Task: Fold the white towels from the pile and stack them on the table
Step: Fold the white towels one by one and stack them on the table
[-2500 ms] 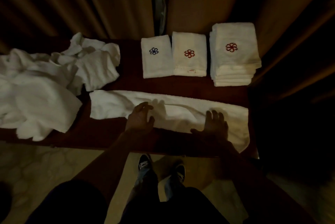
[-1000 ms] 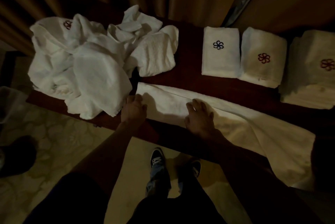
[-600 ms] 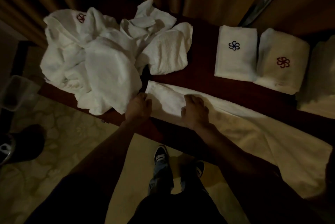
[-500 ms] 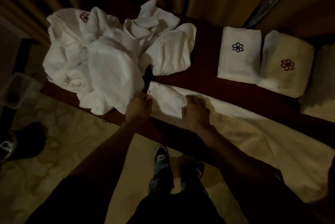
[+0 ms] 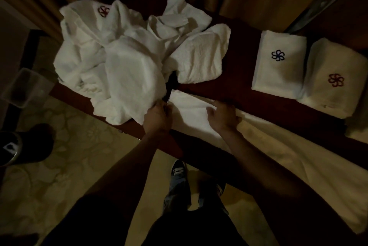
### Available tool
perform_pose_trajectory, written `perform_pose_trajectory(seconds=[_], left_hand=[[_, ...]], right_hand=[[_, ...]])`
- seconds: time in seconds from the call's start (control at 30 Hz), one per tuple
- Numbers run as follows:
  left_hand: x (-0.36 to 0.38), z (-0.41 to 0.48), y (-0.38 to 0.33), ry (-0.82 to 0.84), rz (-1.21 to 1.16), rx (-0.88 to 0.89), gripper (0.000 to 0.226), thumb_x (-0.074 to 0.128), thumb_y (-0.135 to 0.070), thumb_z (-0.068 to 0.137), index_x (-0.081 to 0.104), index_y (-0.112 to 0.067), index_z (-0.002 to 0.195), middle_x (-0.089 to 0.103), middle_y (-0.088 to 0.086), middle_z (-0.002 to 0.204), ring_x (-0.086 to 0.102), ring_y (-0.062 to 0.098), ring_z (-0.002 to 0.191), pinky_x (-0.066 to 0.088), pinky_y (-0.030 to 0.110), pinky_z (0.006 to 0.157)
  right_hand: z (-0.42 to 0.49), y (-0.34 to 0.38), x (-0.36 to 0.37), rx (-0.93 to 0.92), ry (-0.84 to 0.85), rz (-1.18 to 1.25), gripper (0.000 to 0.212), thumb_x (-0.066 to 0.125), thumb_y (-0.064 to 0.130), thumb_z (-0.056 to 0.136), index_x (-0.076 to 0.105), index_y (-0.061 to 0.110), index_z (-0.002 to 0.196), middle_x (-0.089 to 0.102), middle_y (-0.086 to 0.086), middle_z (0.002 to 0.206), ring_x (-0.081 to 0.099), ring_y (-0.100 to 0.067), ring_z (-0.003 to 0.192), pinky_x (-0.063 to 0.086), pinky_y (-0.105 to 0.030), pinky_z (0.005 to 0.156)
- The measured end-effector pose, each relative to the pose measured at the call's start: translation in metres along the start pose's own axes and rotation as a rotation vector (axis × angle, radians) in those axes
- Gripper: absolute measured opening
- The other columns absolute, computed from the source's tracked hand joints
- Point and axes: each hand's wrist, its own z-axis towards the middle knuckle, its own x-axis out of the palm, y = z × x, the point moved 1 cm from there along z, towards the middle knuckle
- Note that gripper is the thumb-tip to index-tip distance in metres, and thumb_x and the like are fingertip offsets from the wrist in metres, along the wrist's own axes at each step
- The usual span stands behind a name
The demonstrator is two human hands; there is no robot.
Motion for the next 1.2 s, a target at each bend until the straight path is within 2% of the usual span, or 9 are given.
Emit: perform_pose_trajectory(seconds=[0.3, 0.37, 0.47, 0.57, 0.67, 0.73, 0.8, 0.93, 1.2], left_hand=[[0.010, 0.003, 0.004, -0.068, 0.109, 0.064, 0.027, 0.050, -0.038, 0.100, 0.053, -0.014, 0.112, 0.063, 0.012, 0.109, 0.062, 0.038, 0.090, 0.046, 0.040, 0.065], [0.014, 0.000, 0.005, -0.132, 0.161, 0.198, 0.024, 0.055, -0.028, 0.096, 0.053, -0.009, 0.111, 0.060, 0.015, 0.112, 0.059, 0.039, 0.092, 0.048, 0.044, 0.070], [0.026, -0.004, -0.001, -0.247, 0.248, 0.565, 0.023, 0.060, -0.019, 0.091, 0.059, -0.002, 0.106, 0.059, 0.021, 0.111, 0.056, 0.039, 0.095, 0.048, 0.047, 0.074], [0.036, -0.003, -0.016, -0.049, 0.276, 0.746, 0.036, 0.058, -0.025, 0.093, 0.058, -0.007, 0.124, 0.055, 0.016, 0.133, 0.051, 0.036, 0.120, 0.050, 0.049, 0.084], [0.043, -0.005, -0.026, 0.187, 0.368, 0.641, 0.060, 0.040, -0.046, 0.100, 0.031, -0.019, 0.153, 0.023, 0.004, 0.163, 0.016, 0.025, 0.152, 0.028, 0.053, 0.114], [0.048, -0.003, -0.024, 0.289, 0.388, 0.524, 0.070, 0.029, -0.057, 0.100, 0.007, -0.026, 0.159, -0.003, -0.005, 0.167, -0.007, 0.017, 0.153, 0.008, 0.051, 0.121], [0.052, -0.003, -0.020, 0.306, 0.427, 0.482, 0.077, 0.025, -0.064, 0.097, -0.005, -0.030, 0.159, -0.015, -0.009, 0.166, -0.015, 0.013, 0.152, 0.003, 0.052, 0.122], [0.059, -0.002, -0.026, 0.331, 0.450, 0.428, 0.087, 0.022, -0.079, 0.089, -0.010, -0.034, 0.156, -0.018, -0.010, 0.165, -0.018, 0.014, 0.151, -0.001, 0.057, 0.121], [0.064, -0.031, -0.057, 0.160, 0.434, 0.499, 0.097, 0.020, -0.088, 0.086, 0.009, -0.025, 0.159, 0.001, -0.001, 0.167, -0.004, 0.020, 0.154, 0.002, 0.056, 0.121]], right_hand=[[0.014, 0.004, 0.007, 0.021, -0.017, -0.100, 0.031, 0.060, 0.040, 0.096, 0.063, 0.024, 0.123, 0.057, -0.005, 0.133, 0.040, -0.031, 0.131, 0.035, -0.053, 0.098], [0.012, 0.001, 0.009, -0.016, -0.082, -0.180, 0.036, 0.063, 0.044, 0.092, 0.062, 0.022, 0.120, 0.054, -0.007, 0.131, 0.040, -0.032, 0.128, 0.038, -0.051, 0.095], [0.004, -0.007, 0.011, -0.083, -0.266, -0.214, 0.044, 0.070, 0.048, 0.083, 0.059, 0.019, 0.114, 0.047, -0.008, 0.126, 0.038, -0.032, 0.124, 0.040, -0.048, 0.090], [-0.005, -0.018, 0.014, -0.153, -0.342, -0.217, 0.037, 0.071, 0.044, 0.084, 0.060, 0.018, 0.108, 0.052, -0.007, 0.119, 0.045, -0.032, 0.119, 0.043, -0.046, 0.083], [-0.010, -0.032, 0.022, -0.157, -0.238, -0.223, 0.039, 0.061, 0.045, 0.089, 0.060, 0.020, 0.118, 0.052, -0.006, 0.125, 0.042, -0.031, 0.124, 0.040, -0.047, 0.088], [-0.012, -0.043, 0.025, -0.179, -0.178, -0.185, 0.048, 0.058, 0.050, 0.090, 0.056, 0.021, 0.128, 0.048, -0.004, 0.134, 0.038, -0.031, 0.129, 0.039, -0.048, 0.093], [-0.012, -0.050, 0.023, -0.219, -0.126, -0.148, 0.056, 0.057, 0.054, 0.089, 0.052, 0.023, 0.136, 0.044, -0.001, 0.139, 0.035, -0.030, 0.132, 0.040, -0.049, 0.097], [-0.015, -0.060, 0.013, -0.263, -0.125, -0.105, 0.069, 0.050, 0.064, 0.088, 0.049, 0.023, 0.143, 0.045, 0.002, 0.145, 0.038, -0.028, 0.134, 0.041, -0.047, 0.101], [-0.040, -0.099, -0.016, -0.266, -0.306, -0.022, 0.073, 0.055, 0.064, 0.084, 0.051, 0.018, 0.140, 0.051, -0.005, 0.144, 0.047, -0.029, 0.131, 0.047, -0.047, 0.099]])
